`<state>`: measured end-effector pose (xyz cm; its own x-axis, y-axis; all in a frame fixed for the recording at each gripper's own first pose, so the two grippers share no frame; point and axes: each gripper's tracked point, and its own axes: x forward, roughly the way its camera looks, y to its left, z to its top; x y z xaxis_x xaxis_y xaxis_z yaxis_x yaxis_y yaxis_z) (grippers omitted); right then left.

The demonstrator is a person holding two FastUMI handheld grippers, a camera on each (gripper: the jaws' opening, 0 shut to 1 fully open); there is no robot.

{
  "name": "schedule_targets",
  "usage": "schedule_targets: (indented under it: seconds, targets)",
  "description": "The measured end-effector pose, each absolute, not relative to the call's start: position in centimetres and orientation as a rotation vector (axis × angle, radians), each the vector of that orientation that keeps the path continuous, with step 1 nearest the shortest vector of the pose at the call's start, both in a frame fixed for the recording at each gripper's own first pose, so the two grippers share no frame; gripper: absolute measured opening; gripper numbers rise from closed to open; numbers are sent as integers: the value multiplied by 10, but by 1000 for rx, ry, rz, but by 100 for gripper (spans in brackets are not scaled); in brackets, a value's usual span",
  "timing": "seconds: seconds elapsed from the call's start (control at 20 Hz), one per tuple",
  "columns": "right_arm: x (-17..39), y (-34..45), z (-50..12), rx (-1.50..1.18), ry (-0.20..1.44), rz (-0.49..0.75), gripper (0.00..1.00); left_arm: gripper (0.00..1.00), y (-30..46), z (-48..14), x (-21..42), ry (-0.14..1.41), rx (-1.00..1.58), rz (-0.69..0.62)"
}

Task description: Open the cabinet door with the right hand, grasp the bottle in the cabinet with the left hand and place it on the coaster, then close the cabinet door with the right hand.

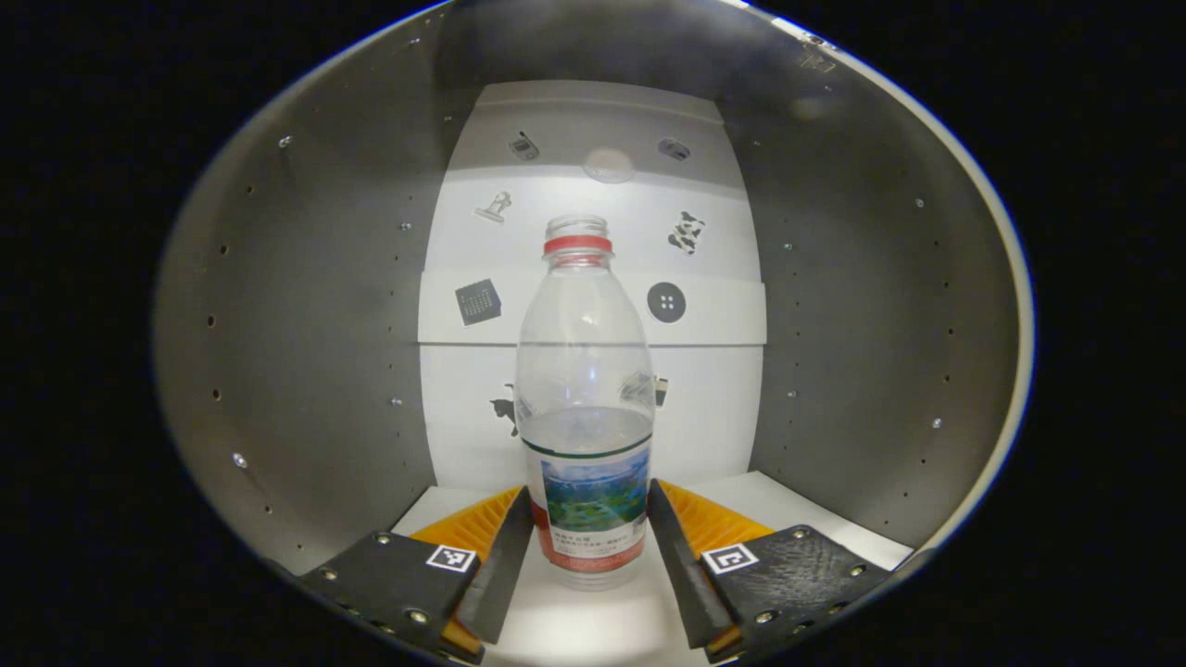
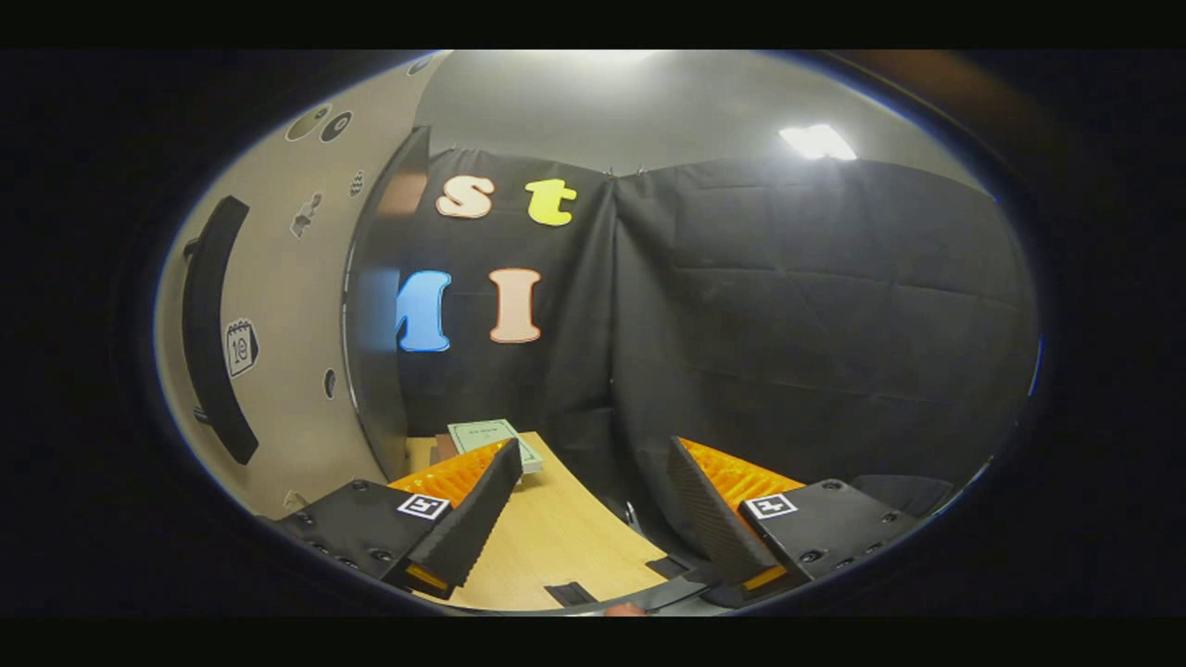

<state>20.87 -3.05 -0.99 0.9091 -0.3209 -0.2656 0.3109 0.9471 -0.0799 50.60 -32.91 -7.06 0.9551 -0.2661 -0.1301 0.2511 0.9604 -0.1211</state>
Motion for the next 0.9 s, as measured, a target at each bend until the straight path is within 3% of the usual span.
schedule_targets:
  seconds: [0.1, 0.4, 0.9]
  targets:
    - [209, -32, -12, -25, 283, -324, 99, 69, -328, -67, 502, 135, -99, -264]
    - [208, -34, -11, -7, 267, -298, 99, 71, -329, -19, 469, 37, -71, -292]
    - [191, -44, 2, 17, 201, -178, 96, 69, -292, 32, 354, -17, -65, -262]
